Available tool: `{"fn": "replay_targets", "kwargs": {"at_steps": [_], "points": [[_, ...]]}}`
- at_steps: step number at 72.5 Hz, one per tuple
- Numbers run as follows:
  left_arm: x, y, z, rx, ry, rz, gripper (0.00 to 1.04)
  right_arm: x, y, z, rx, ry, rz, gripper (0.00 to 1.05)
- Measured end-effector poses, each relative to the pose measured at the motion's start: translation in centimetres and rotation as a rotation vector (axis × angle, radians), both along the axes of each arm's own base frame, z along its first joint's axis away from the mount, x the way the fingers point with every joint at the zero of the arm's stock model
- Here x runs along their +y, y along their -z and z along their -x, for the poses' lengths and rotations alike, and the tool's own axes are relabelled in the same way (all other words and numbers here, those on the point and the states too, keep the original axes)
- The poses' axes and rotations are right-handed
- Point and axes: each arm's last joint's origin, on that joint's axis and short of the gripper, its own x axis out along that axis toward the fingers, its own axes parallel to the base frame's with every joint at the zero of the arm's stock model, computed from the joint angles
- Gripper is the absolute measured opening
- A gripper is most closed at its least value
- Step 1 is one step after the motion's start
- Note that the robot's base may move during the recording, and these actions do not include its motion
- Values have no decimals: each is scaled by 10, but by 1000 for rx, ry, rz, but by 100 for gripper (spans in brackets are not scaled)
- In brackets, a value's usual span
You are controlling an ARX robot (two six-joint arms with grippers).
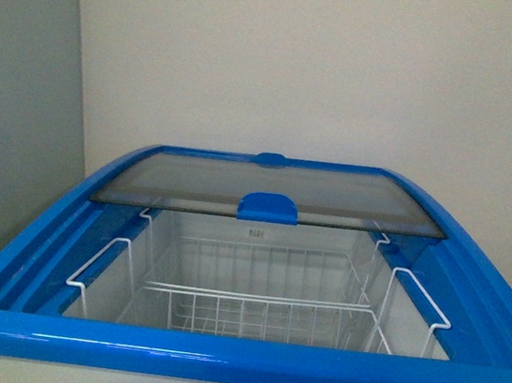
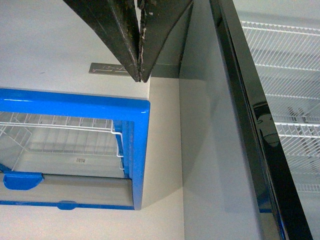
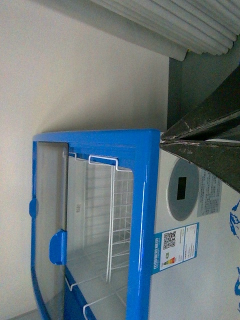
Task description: Put drink in fridge
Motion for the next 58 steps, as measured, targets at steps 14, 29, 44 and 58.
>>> {"fn": "replay_targets", "kwargs": {"at_steps": [14, 29, 44, 58], "points": [[0, 0, 0, 0, 0, 0, 3, 0, 6, 9, 18, 0, 0, 3], [0, 0, 0, 0, 0, 0, 3, 0, 4, 15, -34, 1, 0, 3], [0, 0, 0, 0, 0, 0, 3, 0, 4, 15, -34, 0, 0, 7], [0, 0, 0, 0, 0, 0, 37, 0, 4, 15, -34, 0, 0, 43]]}}
